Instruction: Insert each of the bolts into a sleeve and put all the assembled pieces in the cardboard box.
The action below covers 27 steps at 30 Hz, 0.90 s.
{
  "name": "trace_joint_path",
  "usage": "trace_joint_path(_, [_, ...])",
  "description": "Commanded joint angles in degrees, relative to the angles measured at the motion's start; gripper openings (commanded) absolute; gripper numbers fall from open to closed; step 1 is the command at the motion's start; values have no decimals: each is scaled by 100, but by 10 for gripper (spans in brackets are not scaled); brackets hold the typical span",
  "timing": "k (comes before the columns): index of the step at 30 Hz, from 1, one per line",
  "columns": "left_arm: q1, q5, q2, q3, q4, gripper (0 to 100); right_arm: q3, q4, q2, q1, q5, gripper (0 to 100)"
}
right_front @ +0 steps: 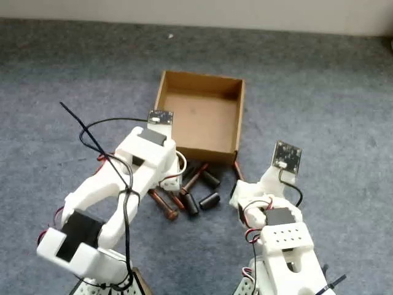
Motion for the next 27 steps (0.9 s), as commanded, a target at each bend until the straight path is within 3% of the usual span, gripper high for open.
trace_joint_path(1, [4, 53, 224, -145, -325, 207, -22, -110, -119, 75, 18, 4])
trace_joint_path(16, [-207, 62, 312, -127, -782, 201, -22, -110, -127, 75, 26, 4])
trace_joint_path(23, [-347, 18, 312, -101, -897, 50, -22, -110, -127, 75, 26, 4])
trace_joint_path(27, [-347, 18, 312, -101, -897, 14, -22, -110, -127, 75, 26, 4])
